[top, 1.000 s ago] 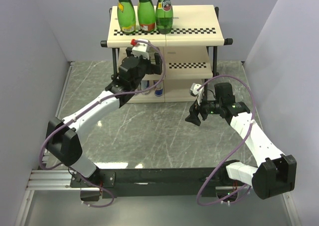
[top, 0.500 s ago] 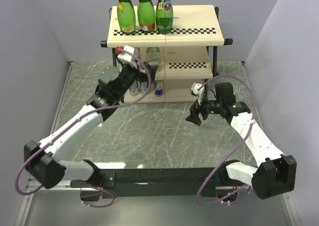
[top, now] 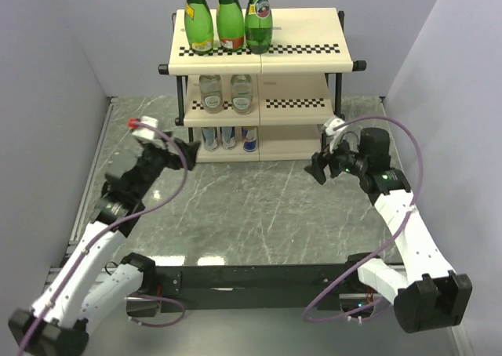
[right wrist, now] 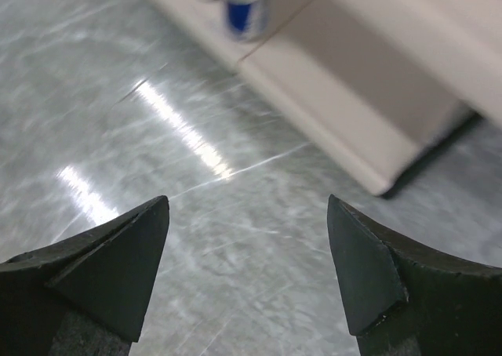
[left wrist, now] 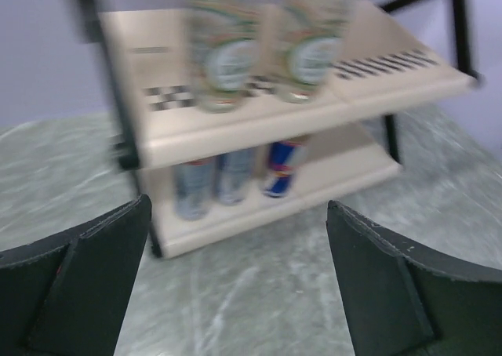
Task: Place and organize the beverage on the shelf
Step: Reset both arms
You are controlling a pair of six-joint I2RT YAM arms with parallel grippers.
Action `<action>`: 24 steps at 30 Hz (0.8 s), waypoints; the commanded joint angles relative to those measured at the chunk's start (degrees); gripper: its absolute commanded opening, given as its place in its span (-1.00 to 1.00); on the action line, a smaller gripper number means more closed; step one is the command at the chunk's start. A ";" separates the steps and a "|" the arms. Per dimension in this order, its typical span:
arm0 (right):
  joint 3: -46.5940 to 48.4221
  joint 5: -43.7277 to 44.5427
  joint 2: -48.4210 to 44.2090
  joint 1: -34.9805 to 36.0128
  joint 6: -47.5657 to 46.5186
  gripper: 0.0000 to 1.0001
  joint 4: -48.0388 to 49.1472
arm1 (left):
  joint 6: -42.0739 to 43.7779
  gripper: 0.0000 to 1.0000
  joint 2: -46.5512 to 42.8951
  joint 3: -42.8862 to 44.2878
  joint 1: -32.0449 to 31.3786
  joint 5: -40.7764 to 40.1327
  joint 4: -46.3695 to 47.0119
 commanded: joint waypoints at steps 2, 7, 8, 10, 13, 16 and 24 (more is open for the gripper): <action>-0.68 8.55 -5.73 -4.00 10.96 0.76 9.78 | -5.08 0.99 -6.23 -2.75 10.58 4.04 -5.76; -3.13 21.09 -12.85 -5.25 23.00 0.89 18.31 | -6.25 0.99 -11.08 -4.52 12.44 -8.88 -11.55; -4.97 28.09 -15.56 -5.25 24.76 0.89 19.54 | -4.67 0.99 -12.66 -4.87 12.44 -10.02 -12.52; -5.78 34.46 -17.08 -5.25 29.34 0.90 18.94 | -3.78 0.99 -15.03 -5.83 12.44 -11.79 -13.85; -6.91 43.87 -17.87 -5.25 29.79 0.90 17.35 | -3.52 0.99 -20.39 -8.73 12.44 -9.77 -11.57; -10.86 49.50 -20.50 -5.42 28.91 0.89 19.19 | -3.34 0.99 -22.51 -8.92 12.44 -10.30 -11.39; -12.37 52.07 -22.27 -6.56 30.06 0.72 19.81 | -3.34 0.99 -22.51 -8.56 12.44 -7.22 -11.74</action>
